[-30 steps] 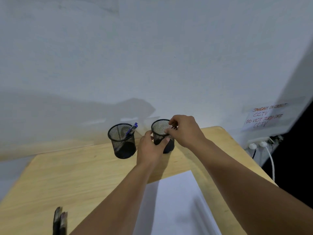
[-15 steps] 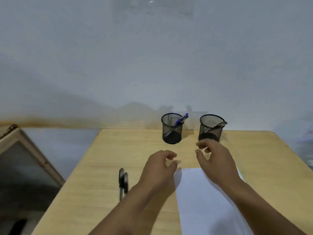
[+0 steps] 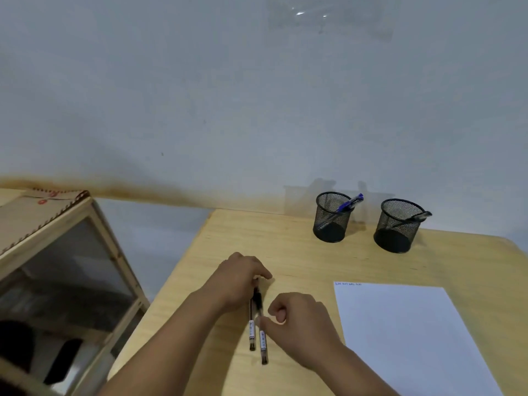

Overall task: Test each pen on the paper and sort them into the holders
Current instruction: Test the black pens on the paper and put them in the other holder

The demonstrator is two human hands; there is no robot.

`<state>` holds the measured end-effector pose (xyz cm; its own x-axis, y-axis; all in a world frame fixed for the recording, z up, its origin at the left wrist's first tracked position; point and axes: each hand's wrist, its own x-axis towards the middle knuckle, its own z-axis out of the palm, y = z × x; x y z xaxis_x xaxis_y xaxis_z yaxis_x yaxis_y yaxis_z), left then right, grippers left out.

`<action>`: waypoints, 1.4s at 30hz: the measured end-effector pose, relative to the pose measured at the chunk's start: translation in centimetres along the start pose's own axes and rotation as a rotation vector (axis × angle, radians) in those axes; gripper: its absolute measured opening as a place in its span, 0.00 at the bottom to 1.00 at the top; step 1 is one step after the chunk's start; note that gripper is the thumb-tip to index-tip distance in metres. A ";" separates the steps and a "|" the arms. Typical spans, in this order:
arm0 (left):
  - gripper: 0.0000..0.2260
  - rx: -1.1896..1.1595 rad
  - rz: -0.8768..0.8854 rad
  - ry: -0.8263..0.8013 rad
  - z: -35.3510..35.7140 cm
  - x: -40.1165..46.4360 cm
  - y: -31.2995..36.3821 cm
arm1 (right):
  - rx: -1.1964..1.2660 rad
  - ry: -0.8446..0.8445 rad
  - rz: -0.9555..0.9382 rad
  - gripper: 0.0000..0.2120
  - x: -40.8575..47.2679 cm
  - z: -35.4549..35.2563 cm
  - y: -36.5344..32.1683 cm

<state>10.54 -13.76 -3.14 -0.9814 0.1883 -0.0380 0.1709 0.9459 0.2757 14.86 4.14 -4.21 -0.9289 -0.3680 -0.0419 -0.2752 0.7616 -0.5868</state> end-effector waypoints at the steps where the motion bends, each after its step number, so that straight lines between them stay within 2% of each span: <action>1: 0.18 0.011 0.016 -0.002 0.1 0.1 -0.2 | -0.010 -0.005 0.015 0.17 0.0 0.2 -0.3; 9: 0.11 -0.030 0.097 -0.013 0.7 0.1 -1.4 | 0.002 -0.041 0.194 0.10 0.7 0.3 -1.1; 14: 0.11 -0.074 0.139 -0.023 0.4 0.2 -1.5 | -0.045 -0.031 0.237 0.08 0.9 -1.5 0.5; 18: 0.12 -0.008 0.137 -0.020 0.5 0.3 -1.1 | -0.029 -0.008 0.221 0.08 0.6 -2.6 2.0; 22: 0.09 0.088 0.176 0.049 0.3 0.2 0.3 | 0.025 0.020 0.188 0.06 0.1 -3.5 2.9; 32: 0.09 -0.064 0.312 0.210 0.6 0.4 5.7 | 0.041 0.137 -0.042 0.02 -0.7 -6.7 5.3; 38: 0.08 -0.184 0.300 0.236 1.8 0.8 8.0 | 0.126 0.176 -0.007 0.05 -1.3 -7.9 6.4; 42: 0.08 -0.269 0.299 0.202 2.1 1.2 8.6 | 0.066 0.210 0.054 0.07 -2.2 -8.2 7.0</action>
<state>11.03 -4.86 -2.83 -0.8942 0.3628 0.2623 0.4473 0.7501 0.4872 12.98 14.62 -1.57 -0.9750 -0.2030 0.0907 -0.2133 0.7382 -0.6400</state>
